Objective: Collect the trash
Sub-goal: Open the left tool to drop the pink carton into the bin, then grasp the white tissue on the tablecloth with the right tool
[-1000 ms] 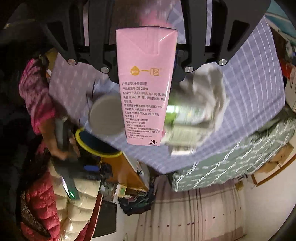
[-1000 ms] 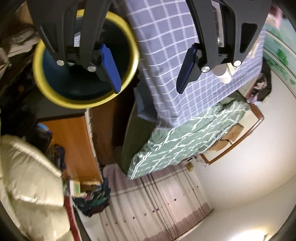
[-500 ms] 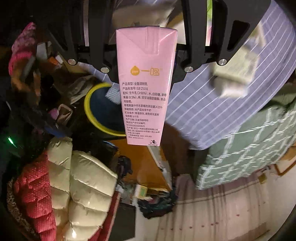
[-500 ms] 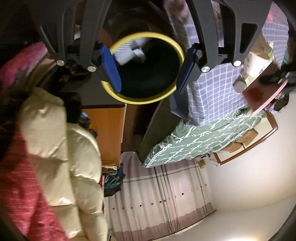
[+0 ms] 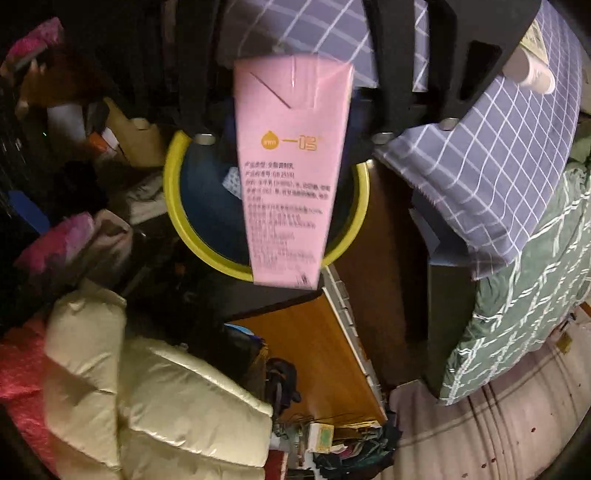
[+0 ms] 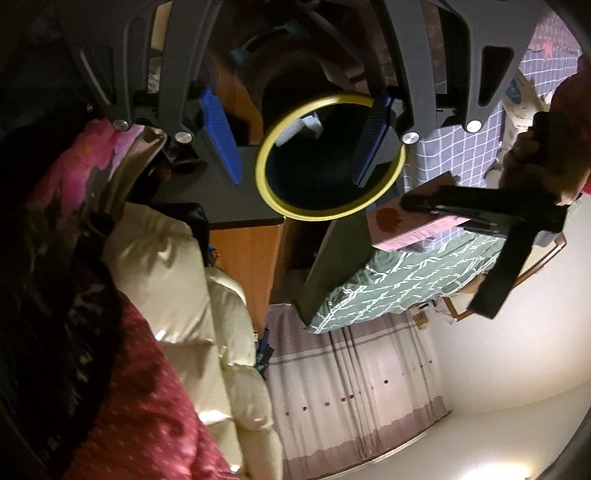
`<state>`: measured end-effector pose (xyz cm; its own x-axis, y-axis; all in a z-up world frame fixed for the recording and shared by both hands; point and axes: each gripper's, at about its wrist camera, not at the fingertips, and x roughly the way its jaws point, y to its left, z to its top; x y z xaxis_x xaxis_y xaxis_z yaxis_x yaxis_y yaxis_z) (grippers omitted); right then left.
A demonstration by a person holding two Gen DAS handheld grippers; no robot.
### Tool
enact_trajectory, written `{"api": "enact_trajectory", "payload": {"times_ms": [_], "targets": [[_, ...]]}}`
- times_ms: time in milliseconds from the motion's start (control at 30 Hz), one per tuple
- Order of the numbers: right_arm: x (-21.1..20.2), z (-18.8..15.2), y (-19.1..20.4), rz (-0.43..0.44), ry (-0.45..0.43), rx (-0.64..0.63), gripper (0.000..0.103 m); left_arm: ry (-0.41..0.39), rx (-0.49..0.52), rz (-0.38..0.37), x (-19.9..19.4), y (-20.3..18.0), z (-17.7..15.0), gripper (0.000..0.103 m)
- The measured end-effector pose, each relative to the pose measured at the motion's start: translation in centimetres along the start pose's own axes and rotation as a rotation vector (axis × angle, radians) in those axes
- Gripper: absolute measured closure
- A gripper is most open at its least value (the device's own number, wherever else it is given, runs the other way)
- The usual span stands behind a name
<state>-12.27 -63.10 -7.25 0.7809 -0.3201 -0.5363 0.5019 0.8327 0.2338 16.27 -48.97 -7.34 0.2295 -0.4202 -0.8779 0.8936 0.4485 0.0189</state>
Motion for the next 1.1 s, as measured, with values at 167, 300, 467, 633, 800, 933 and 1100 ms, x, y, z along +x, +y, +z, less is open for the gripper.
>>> {"api": "enact_trajectory", "payload": {"times_ms": [167,300,467,633,800,933,1100], "targets": [[0.3,-0.1,0.0,0.000,0.012,0.004,0.044,-0.070,-0.003,0.030,-1.1,-0.8,1.2,0.023],[0.8,-0.4,0.9,0.019,0.024,-0.005,0.044,-0.187,-0.043,0.048,-6.4,0.4,-0.8,0.019],[1.5,-0.9,3.1,0.055,0.048,-0.043,0.044,-0.374,-0.153,0.110,-13.6,3.5,-6.3,0.010],[2.0,-1.2,5.8,0.075,0.069,-0.088,0.044,-0.496,-0.337,0.199,-18.9,8.7,-14.7,0.006],[2.9,-0.8,9.4,0.129,0.094,-0.147,0.044,-0.592,-0.561,0.347,-22.7,14.2,-24.9,0.005],[3.8,-0.7,15.3,0.232,0.123,-0.240,0.044,-0.604,-0.667,0.555,-24.5,18.1,-32.4,0.005],[4.6,-1.1,22.9,0.379,0.168,-0.340,0.044,-0.610,-0.864,0.686,-25.4,23.1,-40.9,0.005]]}}
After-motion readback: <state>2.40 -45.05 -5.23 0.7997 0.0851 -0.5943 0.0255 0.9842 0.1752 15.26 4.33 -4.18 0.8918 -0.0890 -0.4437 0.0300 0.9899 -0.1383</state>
